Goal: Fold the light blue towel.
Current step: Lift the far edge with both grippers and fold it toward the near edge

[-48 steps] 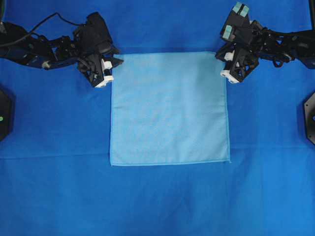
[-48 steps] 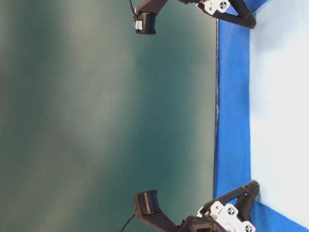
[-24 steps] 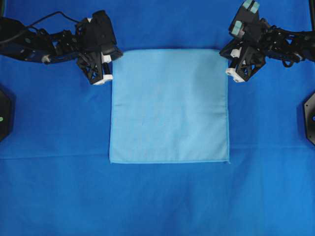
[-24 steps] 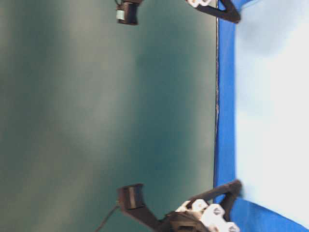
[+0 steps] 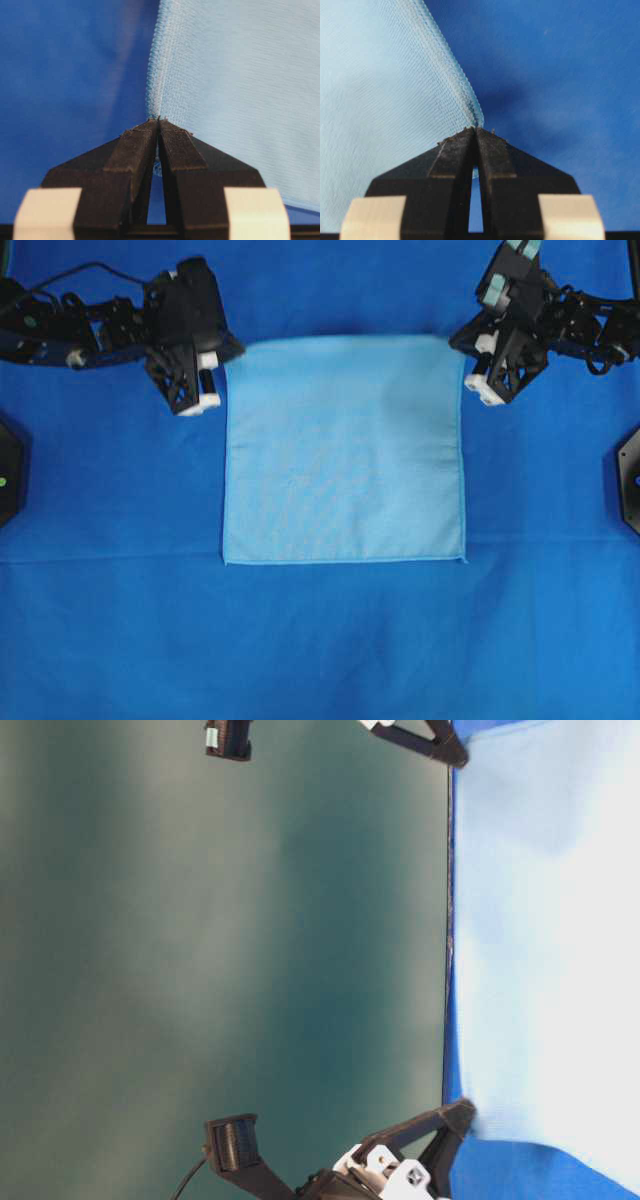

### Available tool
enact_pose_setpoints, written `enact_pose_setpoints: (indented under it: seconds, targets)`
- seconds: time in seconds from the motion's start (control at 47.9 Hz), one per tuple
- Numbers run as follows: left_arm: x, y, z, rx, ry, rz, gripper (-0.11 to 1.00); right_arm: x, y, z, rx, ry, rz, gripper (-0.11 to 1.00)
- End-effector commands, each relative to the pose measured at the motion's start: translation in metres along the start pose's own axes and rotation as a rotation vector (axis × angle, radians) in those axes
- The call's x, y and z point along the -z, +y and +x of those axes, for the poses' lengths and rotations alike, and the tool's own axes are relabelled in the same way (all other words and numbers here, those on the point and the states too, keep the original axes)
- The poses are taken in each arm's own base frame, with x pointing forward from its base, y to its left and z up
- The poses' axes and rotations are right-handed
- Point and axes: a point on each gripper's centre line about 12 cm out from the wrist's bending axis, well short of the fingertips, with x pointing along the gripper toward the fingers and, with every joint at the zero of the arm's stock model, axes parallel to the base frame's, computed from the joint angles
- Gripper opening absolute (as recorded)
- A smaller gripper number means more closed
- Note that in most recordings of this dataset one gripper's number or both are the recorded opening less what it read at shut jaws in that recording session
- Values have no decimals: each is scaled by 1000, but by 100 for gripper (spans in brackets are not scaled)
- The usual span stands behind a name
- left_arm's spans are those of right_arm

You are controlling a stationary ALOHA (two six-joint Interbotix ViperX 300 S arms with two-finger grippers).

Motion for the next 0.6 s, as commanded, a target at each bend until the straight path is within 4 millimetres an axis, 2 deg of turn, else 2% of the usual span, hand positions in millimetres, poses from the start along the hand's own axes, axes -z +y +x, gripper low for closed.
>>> enact_pose_setpoints:
  seconds: [0.0, 0.229, 0.584]
  targets:
    - [-8, -10, -5, 22, -17, 19, 2, -6, 8, -7, -18, -8, -3, 2]
    - [-2, -46, -8, 114, 50, 41, 2, 4, 38, -16, -87, 41, 4, 2]
    - [1, -117, -20, 267, 83, 102, 2, 25, 108, -29, -240, 120, -9, 2]
